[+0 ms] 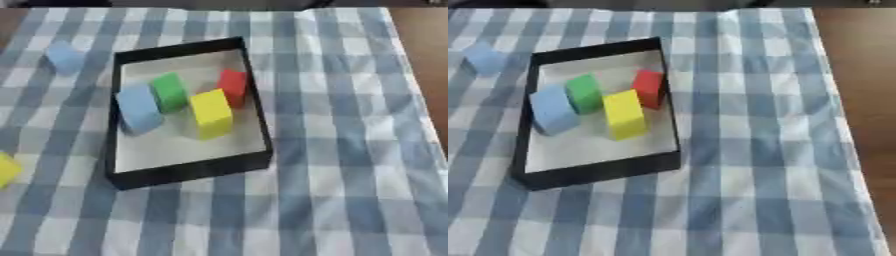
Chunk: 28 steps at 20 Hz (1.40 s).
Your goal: Pick up objects on the table and place them in the box.
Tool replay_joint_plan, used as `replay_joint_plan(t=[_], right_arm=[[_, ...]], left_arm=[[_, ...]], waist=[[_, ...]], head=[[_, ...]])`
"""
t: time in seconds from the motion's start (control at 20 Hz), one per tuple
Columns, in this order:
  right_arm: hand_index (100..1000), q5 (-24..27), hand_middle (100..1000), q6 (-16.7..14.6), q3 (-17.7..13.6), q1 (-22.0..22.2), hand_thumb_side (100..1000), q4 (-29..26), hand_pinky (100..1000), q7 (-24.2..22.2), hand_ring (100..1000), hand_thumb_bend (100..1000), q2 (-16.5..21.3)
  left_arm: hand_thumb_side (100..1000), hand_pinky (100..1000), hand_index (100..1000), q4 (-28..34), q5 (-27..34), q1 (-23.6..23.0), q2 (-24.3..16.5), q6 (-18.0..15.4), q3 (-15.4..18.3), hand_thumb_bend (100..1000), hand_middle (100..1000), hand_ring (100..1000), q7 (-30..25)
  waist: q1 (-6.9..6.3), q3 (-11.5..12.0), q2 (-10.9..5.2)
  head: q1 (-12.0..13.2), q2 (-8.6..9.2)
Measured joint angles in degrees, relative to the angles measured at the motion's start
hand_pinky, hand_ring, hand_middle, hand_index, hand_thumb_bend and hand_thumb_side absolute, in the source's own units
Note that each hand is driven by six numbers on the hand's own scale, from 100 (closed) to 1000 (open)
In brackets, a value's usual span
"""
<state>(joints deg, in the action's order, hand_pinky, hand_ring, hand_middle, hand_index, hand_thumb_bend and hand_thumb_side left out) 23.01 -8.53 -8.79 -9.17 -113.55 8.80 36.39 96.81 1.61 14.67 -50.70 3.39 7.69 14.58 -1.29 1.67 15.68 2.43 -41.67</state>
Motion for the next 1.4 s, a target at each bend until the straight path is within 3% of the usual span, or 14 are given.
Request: replay_joint_plan(t=[0.3,0.5,0.9,1.4], right_arm=[[848,-0.16,735,0.08,-0.03,1.21,540,0.00,933,-0.06,748,100,0.04],[847,-0.54,734,0.09,-0.04,1.66,539,0.00,933,-0.05,747,100,0.18],[847,-0.59,733,0.46,-0.05,2.08,540,0.00,934,0.08,746,100,0.22],[831,-0.58,731,0.73,-0.52,2.97,538,0.00,935,0.42,744,100,0.35]], left_arm=[[556,744,895,-1.08,-3.15,-4.44,-9.77,3.15,-3.31,604,798,805,-13.56],[531,769,903,0.74,-3.19,-7.29,-13.43,6.77,-4.42,627,807,818,-19.33],[518,782,901,6.93,-3.34,-10.11,-15.25,15.52,-5.18,647,811,826,-22.83],[522,805,901,9.18,-2.36,-11.98,-16.32,19.46,-6.73,737,823,839,-25.77]], waist=[[-0.41,0.71,-0.42],[-0.51,1.28,-0.56],[-0.76,2.24,-1.03],[-0.75,2.83,-1.67]], head=[[0.12,-0.51],[1.20,-0.53],[2.04,-1.76],[1.78,-2.06]])
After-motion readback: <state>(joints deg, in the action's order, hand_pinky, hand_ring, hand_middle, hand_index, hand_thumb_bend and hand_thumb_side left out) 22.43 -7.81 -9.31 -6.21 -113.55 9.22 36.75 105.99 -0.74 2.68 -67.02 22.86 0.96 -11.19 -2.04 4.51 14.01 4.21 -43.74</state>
